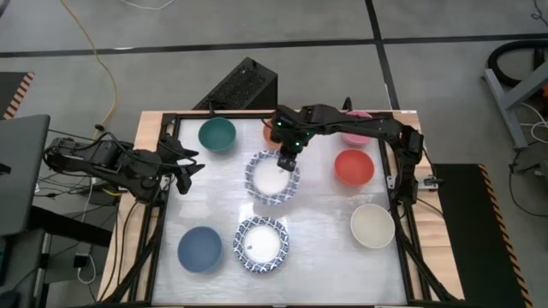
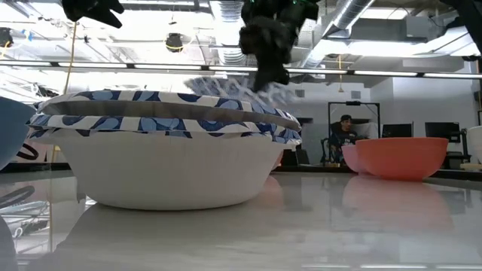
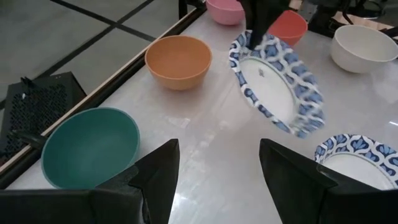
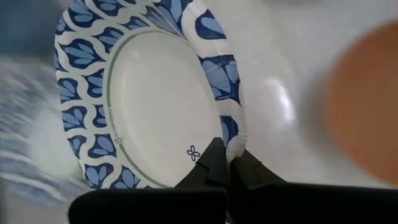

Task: Nest bowls inside each other
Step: Stack the blue patterned bowl on top of the blue patterned bowls

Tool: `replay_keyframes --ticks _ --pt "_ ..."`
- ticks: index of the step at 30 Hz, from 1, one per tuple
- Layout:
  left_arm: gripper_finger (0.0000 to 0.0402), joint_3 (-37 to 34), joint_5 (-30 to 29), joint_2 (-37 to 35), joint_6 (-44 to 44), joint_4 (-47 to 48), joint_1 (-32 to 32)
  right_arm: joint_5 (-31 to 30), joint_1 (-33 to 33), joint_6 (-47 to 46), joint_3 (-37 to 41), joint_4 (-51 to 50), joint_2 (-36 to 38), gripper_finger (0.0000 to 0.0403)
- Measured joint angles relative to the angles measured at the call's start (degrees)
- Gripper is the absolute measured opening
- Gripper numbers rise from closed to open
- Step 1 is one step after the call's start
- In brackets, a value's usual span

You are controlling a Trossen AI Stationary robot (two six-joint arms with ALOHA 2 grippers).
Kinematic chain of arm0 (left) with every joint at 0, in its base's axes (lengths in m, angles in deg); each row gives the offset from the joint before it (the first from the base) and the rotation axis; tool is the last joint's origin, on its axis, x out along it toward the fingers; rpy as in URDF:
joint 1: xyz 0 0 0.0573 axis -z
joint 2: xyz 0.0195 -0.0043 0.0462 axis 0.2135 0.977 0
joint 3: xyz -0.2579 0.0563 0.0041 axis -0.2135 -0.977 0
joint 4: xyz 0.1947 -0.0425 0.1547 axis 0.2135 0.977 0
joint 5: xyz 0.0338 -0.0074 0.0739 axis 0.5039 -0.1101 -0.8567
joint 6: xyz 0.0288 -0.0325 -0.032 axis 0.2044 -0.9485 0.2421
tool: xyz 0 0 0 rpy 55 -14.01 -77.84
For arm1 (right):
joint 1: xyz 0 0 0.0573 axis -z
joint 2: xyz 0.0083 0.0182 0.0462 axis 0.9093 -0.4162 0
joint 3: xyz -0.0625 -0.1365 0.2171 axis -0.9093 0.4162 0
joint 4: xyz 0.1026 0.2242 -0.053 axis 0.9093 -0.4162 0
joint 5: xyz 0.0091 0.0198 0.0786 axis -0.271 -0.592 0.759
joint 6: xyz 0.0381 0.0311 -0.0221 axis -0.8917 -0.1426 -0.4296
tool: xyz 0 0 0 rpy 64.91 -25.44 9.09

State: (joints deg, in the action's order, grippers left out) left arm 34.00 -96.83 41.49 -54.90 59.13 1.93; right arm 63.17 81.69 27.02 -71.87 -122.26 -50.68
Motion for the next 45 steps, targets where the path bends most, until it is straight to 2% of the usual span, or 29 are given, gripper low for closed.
replay_keyframes --ticks 5,10,20,30,39,45 --pt "0.0212 0.0 0.0 0.0 0.0 0.0 0.0 6.7 -2.4 -13.5 -0.3 7.4 0.0 0.0006" --pt "0.0212 0.0 -0.1 0.0 0.0 0.0 0.0 6.9 -7.0 -22.0 -0.3 8.3 0.0 0.0006" --pt "0.0212 0.0 -0.4 0.0 0.0 0.0 0.0 6.2 -16.3 -23.6 -0.3 8.5 -0.1 0.0006" --pt "0.0212 0.0 0.1 0.0 1.0 0.0 0.0 4.9 -17.3 -27.9 6.1 15.8 -0.2 0.0005" --pt "0.0212 0.0 0.1 0.0 1.8 0.6 0.0 5.1 -18.2 -30.4 10.8 18.3 -0.2 0.0005" --pt "0.0212 0.0 0.7 0.0 1.4 1.3 0.0 5.7 -18.8 -30.5 11.2 19.5 -2.3 0.0005"
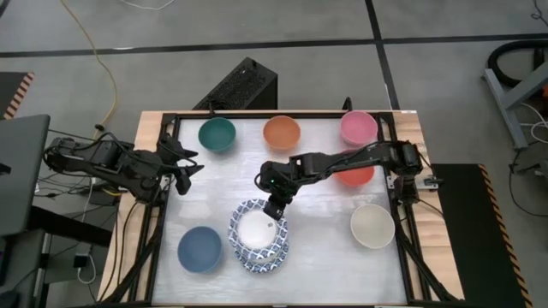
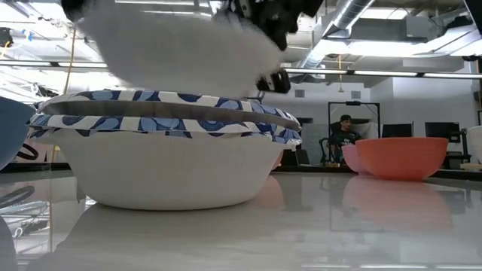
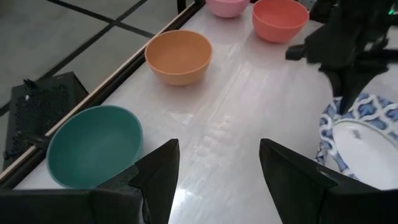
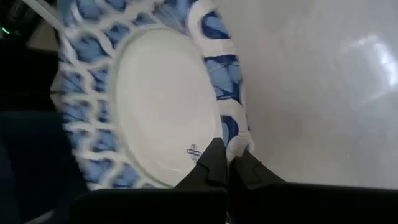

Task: Nest bowls inside each other
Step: Stack the blue patterned bowl on top of the blue patterned bowls

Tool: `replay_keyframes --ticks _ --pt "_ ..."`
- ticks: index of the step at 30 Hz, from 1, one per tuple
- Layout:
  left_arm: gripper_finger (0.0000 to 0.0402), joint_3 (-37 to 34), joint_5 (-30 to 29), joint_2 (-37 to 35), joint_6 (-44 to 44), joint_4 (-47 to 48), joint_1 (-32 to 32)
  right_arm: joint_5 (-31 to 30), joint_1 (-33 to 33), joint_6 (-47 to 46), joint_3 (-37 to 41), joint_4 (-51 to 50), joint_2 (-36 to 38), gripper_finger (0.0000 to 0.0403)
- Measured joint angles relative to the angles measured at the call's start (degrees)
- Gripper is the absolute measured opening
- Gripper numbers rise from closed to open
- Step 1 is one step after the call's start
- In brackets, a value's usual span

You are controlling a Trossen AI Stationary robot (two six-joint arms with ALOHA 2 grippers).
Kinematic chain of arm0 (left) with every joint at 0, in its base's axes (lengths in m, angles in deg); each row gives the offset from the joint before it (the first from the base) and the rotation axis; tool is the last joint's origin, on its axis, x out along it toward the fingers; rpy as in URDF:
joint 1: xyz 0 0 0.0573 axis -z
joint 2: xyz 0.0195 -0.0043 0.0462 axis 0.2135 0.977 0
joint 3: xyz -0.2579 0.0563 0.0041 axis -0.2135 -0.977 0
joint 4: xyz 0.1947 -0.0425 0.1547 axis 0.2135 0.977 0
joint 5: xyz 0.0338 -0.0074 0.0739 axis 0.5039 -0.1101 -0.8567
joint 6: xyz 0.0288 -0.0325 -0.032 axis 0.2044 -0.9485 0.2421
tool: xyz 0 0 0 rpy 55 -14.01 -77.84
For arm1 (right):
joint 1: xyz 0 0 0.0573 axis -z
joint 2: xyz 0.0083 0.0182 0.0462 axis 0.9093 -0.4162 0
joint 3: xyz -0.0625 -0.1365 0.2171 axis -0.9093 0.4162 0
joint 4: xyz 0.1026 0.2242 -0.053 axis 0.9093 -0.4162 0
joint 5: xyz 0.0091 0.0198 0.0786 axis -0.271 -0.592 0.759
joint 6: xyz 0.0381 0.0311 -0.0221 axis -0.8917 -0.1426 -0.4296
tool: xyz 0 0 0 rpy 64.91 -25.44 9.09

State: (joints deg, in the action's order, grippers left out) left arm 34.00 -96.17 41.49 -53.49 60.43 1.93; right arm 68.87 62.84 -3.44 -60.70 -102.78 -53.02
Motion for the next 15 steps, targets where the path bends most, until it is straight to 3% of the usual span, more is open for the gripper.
replay_keyframes --ticks 6,15 --pt "0.0212 0.0 0.7 0.0 -0.7 0.1 0.0 4.5 -1.2 -0.1 0.0 3.5 -4.2 0.0005" --pt "0.0212 0.0 0.8 0.0 -1.0 0.1 0.0 4.2 -1.5 0.0 0.0 2.6 -5.4 0.0009"
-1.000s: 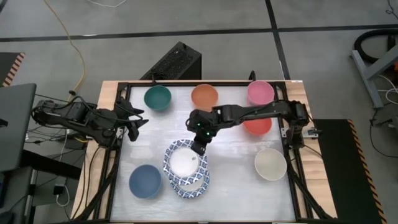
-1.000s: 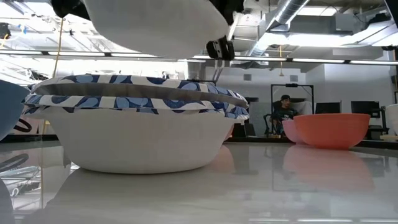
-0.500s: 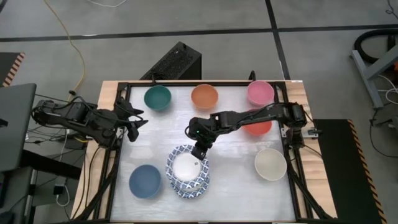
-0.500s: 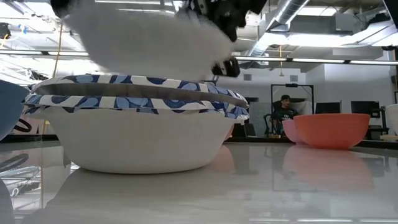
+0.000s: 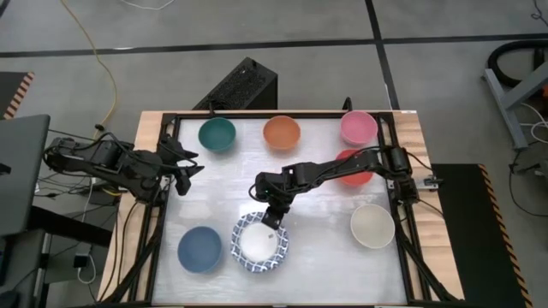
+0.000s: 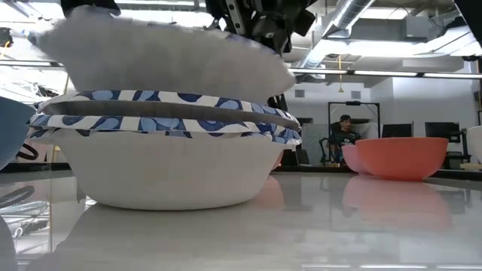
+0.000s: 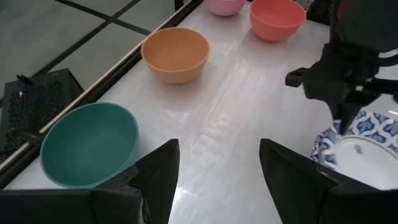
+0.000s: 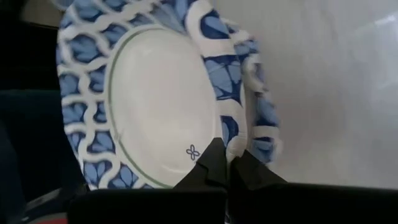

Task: Nest bowls inside each other
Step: Stack the blue patterned bowl on top of the blue patterned bowls, then stack the pink bowl on the blue patterned bowls

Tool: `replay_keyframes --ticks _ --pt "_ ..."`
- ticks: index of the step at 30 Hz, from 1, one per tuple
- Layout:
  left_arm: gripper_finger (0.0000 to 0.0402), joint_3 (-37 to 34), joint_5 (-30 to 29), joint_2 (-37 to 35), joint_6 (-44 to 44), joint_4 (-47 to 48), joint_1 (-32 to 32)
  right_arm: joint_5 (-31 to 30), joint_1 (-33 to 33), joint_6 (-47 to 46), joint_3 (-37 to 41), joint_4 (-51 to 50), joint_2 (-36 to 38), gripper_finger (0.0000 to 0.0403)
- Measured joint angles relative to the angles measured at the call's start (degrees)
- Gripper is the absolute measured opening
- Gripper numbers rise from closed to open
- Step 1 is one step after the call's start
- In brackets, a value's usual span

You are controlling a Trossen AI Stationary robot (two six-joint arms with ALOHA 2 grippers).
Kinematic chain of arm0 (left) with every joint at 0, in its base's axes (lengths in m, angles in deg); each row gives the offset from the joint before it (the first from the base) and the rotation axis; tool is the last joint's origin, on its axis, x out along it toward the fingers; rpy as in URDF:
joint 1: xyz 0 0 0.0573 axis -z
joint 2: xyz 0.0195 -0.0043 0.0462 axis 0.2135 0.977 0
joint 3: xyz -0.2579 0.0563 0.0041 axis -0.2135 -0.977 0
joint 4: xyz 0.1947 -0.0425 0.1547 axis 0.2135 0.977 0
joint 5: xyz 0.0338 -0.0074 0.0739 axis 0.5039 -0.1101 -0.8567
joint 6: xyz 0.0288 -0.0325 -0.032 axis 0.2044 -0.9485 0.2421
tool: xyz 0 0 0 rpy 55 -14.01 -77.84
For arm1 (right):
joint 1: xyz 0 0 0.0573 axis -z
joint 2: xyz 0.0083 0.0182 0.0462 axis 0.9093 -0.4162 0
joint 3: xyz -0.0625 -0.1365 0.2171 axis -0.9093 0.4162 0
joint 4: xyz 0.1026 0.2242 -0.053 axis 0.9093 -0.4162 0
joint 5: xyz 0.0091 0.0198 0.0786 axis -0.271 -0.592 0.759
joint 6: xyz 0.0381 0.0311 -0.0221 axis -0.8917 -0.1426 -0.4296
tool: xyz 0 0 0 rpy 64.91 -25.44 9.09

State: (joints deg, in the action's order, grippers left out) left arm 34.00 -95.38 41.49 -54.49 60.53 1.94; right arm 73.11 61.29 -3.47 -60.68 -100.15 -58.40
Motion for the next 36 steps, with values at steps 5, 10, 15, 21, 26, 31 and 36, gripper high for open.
replay_keyframes --ticks 5,10,15,21,26,31,36 --pt "0.0212 0.0 0.0 0.0 0.0 0.0 0.0 -0.3 0.0 0.0 0.0 -0.2 0.0 0.0027" --pt "0.0212 0.0 0.0 0.0 0.0 0.0 0.0 -0.2 -0.1 0.4 0.0 -0.7 0.0 0.0059" --pt "0.0212 0.0 0.0 0.0 0.0 0.0 0.0 -0.3 -0.3 2.4 0.0 -0.6 0.0 0.0102" --pt "0.0212 0.0 0.0 0.0 0.0 0.0 0.0 -0.3 -0.2 2.5 0.0 -0.6 0.0 0.0161" --pt "0.0212 0.0 0.0 0.0 0.0 0.0 0.0 -0.3 0.2 3.0 0.0 -0.8 0.9 0.0186" --pt "0.0212 0.0 0.0 0.0 0.5 0.0 0.0 -2.5 0.9 3.2 0.0 -3.4 2.5 0.0190" --pt "0.0212 0.0 0.0 0.0 0.5 0.0 0.0 -9.8 1.7 5.2 0.0 -5.8 7.0 0.0183"
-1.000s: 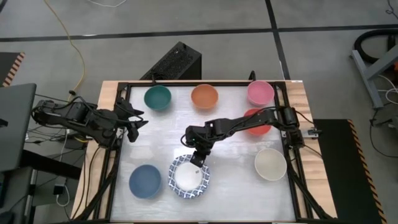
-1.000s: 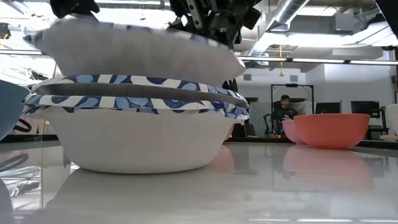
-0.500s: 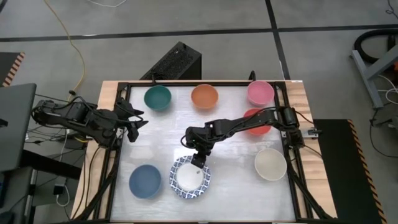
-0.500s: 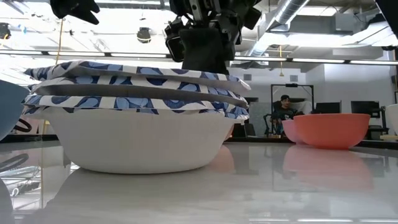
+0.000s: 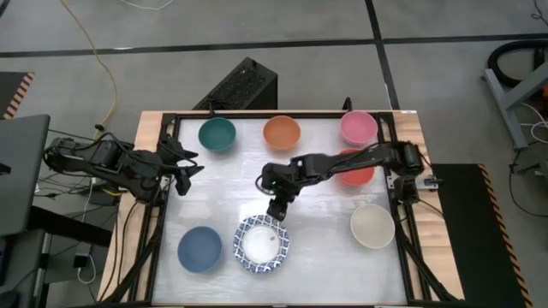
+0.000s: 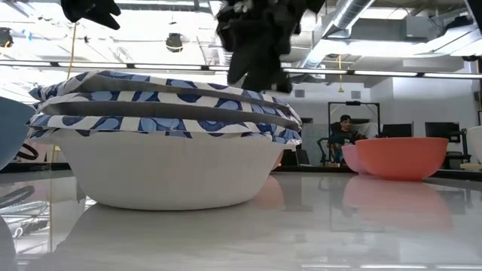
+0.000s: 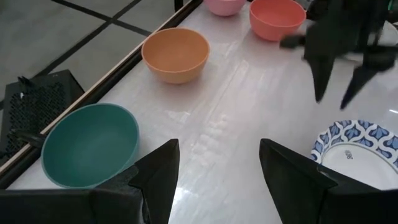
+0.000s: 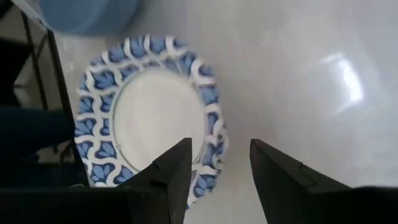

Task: Nest bowls inside each other
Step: Stack the pink bowl on the blue patterned bowls

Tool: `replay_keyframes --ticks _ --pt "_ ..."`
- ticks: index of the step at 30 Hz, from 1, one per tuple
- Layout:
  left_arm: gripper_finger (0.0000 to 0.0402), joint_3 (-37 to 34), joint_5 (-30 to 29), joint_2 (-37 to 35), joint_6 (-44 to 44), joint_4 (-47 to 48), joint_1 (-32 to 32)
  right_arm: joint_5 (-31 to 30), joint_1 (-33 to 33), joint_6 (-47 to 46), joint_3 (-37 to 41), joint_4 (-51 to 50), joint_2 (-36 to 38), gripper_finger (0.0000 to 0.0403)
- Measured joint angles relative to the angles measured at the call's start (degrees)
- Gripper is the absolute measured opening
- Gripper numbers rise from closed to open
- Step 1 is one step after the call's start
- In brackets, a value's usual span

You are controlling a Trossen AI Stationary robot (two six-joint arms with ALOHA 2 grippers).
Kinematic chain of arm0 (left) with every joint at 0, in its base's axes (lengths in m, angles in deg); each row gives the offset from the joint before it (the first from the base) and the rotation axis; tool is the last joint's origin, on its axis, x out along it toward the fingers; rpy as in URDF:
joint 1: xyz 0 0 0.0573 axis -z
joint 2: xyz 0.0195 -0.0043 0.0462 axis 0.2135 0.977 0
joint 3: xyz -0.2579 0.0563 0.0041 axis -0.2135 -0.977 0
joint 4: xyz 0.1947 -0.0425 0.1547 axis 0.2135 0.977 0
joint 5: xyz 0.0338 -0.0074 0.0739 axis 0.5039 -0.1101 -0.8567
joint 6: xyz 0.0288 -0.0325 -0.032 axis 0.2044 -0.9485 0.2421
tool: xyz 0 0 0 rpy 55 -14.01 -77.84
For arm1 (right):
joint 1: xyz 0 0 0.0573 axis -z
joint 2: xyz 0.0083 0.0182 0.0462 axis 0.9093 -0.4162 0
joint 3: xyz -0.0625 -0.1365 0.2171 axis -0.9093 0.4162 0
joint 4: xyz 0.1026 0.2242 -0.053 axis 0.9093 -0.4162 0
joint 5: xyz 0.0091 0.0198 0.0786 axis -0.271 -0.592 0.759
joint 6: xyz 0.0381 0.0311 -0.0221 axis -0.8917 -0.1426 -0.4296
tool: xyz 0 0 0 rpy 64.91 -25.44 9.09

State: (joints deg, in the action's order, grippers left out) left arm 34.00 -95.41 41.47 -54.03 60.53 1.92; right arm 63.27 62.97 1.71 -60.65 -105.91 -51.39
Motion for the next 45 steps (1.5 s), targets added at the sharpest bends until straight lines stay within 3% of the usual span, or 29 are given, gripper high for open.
replay_keyframes --ticks 13,20,29,45 --pt "0.0212 0.0 0.3 0.0 1.0 -0.3 0.0 -21.9 7.3 5.0 0.0 -20.8 16.7 0.0177" --pt "0.0212 0.0 2.1 0.0 0.4 -0.5 0.0 -29.7 13.3 5.3 0.0 -31.4 21.0 0.0177" --pt "0.0212 0.0 2.2 0.0 -1.2 -0.5 0.0 -31.9 26.6 10.0 0.9 -39.5 19.2 0.0185" --pt "0.0212 0.0 2.2 0.0 -3.9 -0.3 0.0 -31.1 42.8 20.8 18.7 -22.7 19.4 0.0189"
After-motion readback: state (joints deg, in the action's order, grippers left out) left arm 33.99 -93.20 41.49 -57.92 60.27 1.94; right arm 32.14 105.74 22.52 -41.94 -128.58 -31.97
